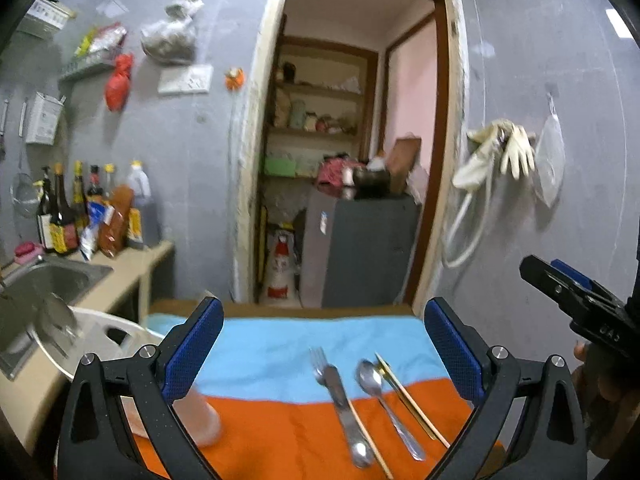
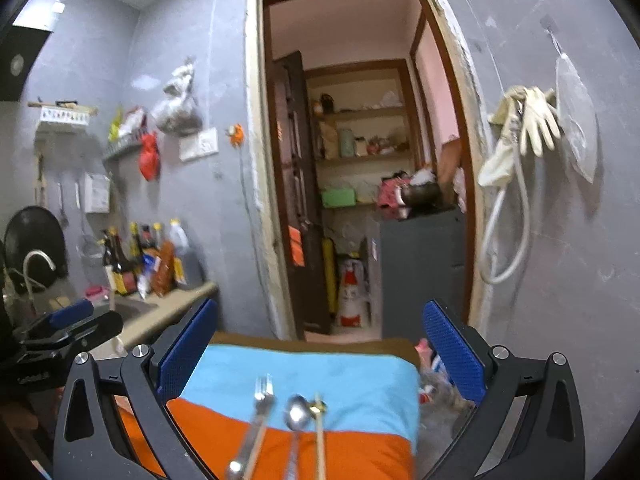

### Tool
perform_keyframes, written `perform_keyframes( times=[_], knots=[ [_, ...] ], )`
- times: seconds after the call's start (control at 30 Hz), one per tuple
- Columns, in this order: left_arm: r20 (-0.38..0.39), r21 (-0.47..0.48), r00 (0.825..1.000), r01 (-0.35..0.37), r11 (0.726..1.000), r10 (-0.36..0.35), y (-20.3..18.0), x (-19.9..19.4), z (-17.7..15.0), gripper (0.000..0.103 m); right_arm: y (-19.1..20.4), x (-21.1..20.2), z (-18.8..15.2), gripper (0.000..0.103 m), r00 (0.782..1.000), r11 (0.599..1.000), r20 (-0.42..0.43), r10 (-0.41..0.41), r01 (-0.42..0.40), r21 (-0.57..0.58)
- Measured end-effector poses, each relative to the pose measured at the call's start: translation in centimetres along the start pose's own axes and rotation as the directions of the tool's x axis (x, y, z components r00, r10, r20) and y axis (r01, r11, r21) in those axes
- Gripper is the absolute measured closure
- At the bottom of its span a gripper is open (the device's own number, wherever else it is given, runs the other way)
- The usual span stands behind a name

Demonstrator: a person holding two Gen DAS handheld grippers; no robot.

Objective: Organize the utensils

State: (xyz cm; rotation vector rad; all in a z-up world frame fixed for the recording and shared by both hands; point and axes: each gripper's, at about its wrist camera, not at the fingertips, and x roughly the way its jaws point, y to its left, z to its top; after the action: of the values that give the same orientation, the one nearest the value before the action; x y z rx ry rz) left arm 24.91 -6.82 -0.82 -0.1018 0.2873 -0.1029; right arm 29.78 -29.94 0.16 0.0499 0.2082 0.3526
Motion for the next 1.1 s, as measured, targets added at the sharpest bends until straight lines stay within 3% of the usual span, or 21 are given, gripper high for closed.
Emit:
perform_keyframes(
  times=[0.3, 0.6, 0.77, 0.93, 1.1],
  knots=[
    [-0.105, 0.049, 0.994, -0.009, 0.999, 0.014, -2.4, 4.5, -3.6, 0.005, -4.8, 2.3, -3.8, 0.0, 0.99, 0.997, -0.137, -0.023, 0.033, 0.073],
    [-0.226, 0.034, 0.974, -0.025, 0.999, 0.032, -1.8, 9.1, -6.4, 0.006, -6.7, 5.2, -7.2, 0.005, 0.966, 0.994, -0.257, 0.014, 0.014, 0.108],
    [-0.281, -0.015, 0.959, -0.033, 0.999, 0.027, -0.5, 11.5, -6.8, 0.013, -6.5, 7.2, -8.3, 0.022, 0.947, 0.994, -0.317, 0.052, -0.018, 0.11],
    [-0.33, -0.056, 0.944, -0.029, 0.998, 0.009, 0.8, 13.9, -6.9, 0.035, -5.5, 9.9, -9.3, 0.047, 0.912, 0.995, -0.401, 0.084, -0.054, 0.086],
    [-0.403, -0.094, 0.915, -0.036, 0.995, -0.005, 2.3, 16.7, -7.2, 0.054, -4.3, 12.5, -10.3, 0.066, 0.873, 0.991, -0.47, 0.131, -0.101, 0.087]
  ],
)
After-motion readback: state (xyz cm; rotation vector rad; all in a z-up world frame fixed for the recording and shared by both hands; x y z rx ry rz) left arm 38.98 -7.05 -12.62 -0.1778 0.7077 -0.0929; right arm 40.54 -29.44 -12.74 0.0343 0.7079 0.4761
